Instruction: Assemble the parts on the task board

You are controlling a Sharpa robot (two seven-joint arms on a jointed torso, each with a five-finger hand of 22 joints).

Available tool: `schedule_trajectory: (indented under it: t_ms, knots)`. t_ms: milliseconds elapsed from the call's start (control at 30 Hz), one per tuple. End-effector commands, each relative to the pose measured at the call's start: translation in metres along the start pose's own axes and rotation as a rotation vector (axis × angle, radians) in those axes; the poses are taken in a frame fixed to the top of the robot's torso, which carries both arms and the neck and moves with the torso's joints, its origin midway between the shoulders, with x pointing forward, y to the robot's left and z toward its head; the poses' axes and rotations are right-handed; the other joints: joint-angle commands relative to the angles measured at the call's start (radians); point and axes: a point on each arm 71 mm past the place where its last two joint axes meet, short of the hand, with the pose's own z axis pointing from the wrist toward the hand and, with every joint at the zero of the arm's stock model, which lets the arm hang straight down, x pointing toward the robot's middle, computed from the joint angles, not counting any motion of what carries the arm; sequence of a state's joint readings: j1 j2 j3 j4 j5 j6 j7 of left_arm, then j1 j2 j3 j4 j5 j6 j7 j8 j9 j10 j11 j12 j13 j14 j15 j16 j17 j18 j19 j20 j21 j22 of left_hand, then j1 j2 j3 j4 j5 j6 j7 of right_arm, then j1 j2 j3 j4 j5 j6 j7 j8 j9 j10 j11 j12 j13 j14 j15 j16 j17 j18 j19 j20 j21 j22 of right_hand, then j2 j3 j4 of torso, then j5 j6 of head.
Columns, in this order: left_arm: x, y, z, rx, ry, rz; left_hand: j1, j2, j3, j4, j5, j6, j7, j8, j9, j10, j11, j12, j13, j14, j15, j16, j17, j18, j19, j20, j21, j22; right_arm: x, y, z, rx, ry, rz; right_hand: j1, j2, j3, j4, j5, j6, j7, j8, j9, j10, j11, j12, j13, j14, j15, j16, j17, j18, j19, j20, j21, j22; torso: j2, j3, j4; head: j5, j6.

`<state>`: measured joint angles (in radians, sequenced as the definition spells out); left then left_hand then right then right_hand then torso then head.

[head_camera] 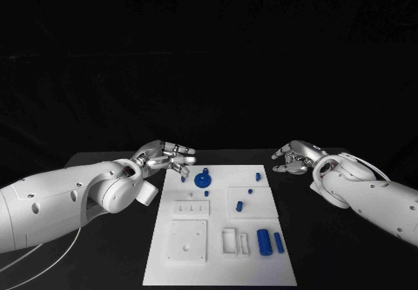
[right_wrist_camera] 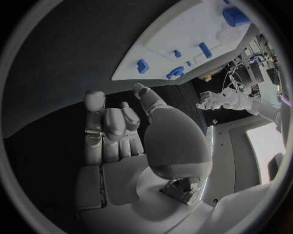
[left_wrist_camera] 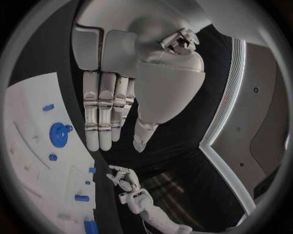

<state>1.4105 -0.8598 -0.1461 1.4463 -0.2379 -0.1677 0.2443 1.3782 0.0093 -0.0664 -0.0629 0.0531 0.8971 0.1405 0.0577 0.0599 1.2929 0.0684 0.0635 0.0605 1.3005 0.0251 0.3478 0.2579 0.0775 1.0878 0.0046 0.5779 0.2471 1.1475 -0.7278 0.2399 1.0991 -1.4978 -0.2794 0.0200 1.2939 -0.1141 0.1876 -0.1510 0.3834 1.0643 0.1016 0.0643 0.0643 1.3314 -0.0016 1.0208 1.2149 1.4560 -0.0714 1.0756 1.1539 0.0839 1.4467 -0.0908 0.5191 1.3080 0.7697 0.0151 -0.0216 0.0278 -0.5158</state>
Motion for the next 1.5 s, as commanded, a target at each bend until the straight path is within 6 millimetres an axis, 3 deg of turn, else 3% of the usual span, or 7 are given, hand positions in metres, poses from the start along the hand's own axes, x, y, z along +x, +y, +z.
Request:
schedule_trajectory:
  t_ms: [33, 167, 333, 367, 567, 767, 1500]
  knots:
    - [0.0, 0.0, 0.0, 0.015, -0.002, -0.014, 0.004, 0.013, -0.006, 0.0, 0.006, 0.005, -0.008, 0.004, 0.001, 0.039, -0.014, -0.004, 0.001, 0.005, -0.015, 0.039, 0.029, -0.008, 0.0, -0.014, 0.035, 0.024, 0.008, 0.001, 0.0, -0.065, 0.043, 0.002, 0.009, 0.0, -0.004, -0.012, 0.003, -0.004, 0.005, -0.002, -0.001, -0.007, 0.002, 0.0, -0.002, -0.001, -0.003, -0.002, 0.002, -0.01, -0.009, -0.001, 0.005, 0.067, 0.0, 0.0059, 0.0002, -0.007, -0.004]
    - [0.0, 0.003, 0.0, 0.007, -0.004, -0.015, 0.005, 0.02, -0.016, -0.002, 0.006, 0.022, -0.014, 0.005, 0.002, 0.087, -0.029, -0.003, 0.003, -0.009, -0.029, 0.128, 0.102, -0.015, -0.028, -0.03, 0.121, 0.088, 0.018, -0.004, 0.0, -0.055, 0.068, 0.003, 0.011, 0.002, -0.011, -0.021, 0.008, -0.013, 0.006, -0.003, -0.001, -0.007, 0.002, 0.0, -0.003, -0.001, -0.002, -0.004, 0.004, -0.009, -0.011, 0.0, 0.008, 0.067, 0.002, 0.0103, 0.0008, -0.004, -0.01]
    - [-0.001, 0.004, 0.001, 0.004, -0.014, -0.012, 0.001, 0.028, -0.03, -0.008, 0.008, 0.1, -0.015, 0.006, 0.006, 0.089, -0.028, -0.001, 0.005, -0.055, -0.028, 0.192, 0.147, -0.016, -0.084, -0.029, 0.182, 0.144, 0.031, -0.006, 0.003, -0.038, 0.09, 0.006, 0.004, 0.002, -0.024, -0.021, 0.024, -0.017, 0.007, -0.002, -0.001, -0.008, 0.003, 0.0, -0.003, -0.001, -0.001, -0.004, 0.005, -0.009, -0.011, 0.001, 0.007, 0.066, 0.004, 0.0136, 0.004, -0.006, -0.016]
    - [-0.001, 0.005, 0.001, 0.004, -0.014, -0.012, 0.001, 0.029, -0.031, -0.009, 0.008, 0.101, -0.015, 0.006, 0.006, 0.089, -0.028, -0.001, 0.004, -0.057, -0.028, 0.196, 0.148, -0.015, -0.087, -0.029, 0.186, 0.148, 0.033, -0.006, 0.003, -0.038, 0.093, 0.009, 0.004, 0.002, -0.024, -0.021, 0.024, -0.017, 0.007, -0.002, -0.001, -0.008, 0.003, 0.0, -0.003, -0.001, -0.001, -0.004, 0.005, -0.009, -0.011, 0.001, 0.007, 0.066, 0.004, 0.0121, 0.0052, -0.006, -0.017]
    - [0.0, 0.005, 0.002, 0.007, -0.02, -0.01, 0.0, 0.03, -0.032, -0.011, 0.012, 0.102, -0.015, 0.007, 0.007, 0.078, -0.024, 0.0, 0.004, -0.065, -0.024, 0.188, 0.142, -0.016, -0.096, -0.025, 0.182, 0.149, 0.045, -0.004, 0.003, -0.039, 0.108, 0.03, 0.005, 0.01, -0.03, -0.029, 0.015, -0.018, 0.008, -0.003, -0.001, -0.009, 0.004, 0.0, -0.004, 0.0, -0.001, -0.006, 0.007, -0.008, -0.012, 0.001, 0.008, 0.066, 0.007, 0.0162, 0.011, -0.009, -0.018]
    - [-0.001, 0.005, 0.002, 0.008, -0.021, -0.01, 0.0, 0.029, -0.033, -0.012, 0.014, 0.101, -0.014, 0.007, 0.007, 0.069, -0.022, 0.0, 0.004, -0.066, -0.022, 0.179, 0.134, -0.014, -0.098, -0.022, 0.175, 0.146, 0.049, -0.002, 0.004, -0.036, 0.108, 0.061, -0.007, 0.015, -0.037, -0.024, 0.015, -0.019, 0.008, -0.003, -0.001, -0.007, 0.003, 0.005, -0.001, 0.001, 0.0, 0.0, 0.012, -0.008, -0.01, 0.002, 0.015, 0.067, 0.012, 0.0183, 0.0108, -0.012, -0.018]
    - [0.002, 0.005, 0.002, 0.001, -0.001, -0.016, 0.0, 0.028, -0.033, -0.014, 0.016, 0.097, -0.012, 0.007, 0.006, 0.067, -0.02, 0.0, 0.004, -0.06, -0.021, 0.169, 0.123, -0.013, -0.091, -0.021, 0.164, 0.143, 0.054, 0.003, 0.007, -0.028, 0.094, 0.093, -0.013, 0.025, -0.029, -0.026, -0.003, -0.022, 0.008, -0.003, -0.001, -0.008, 0.003, 0.005, 0.001, 0.001, 0.001, 0.003, 0.018, -0.007, -0.008, 0.003, 0.016, 0.068, 0.011, 0.0155, 0.011, -0.009, -0.026]
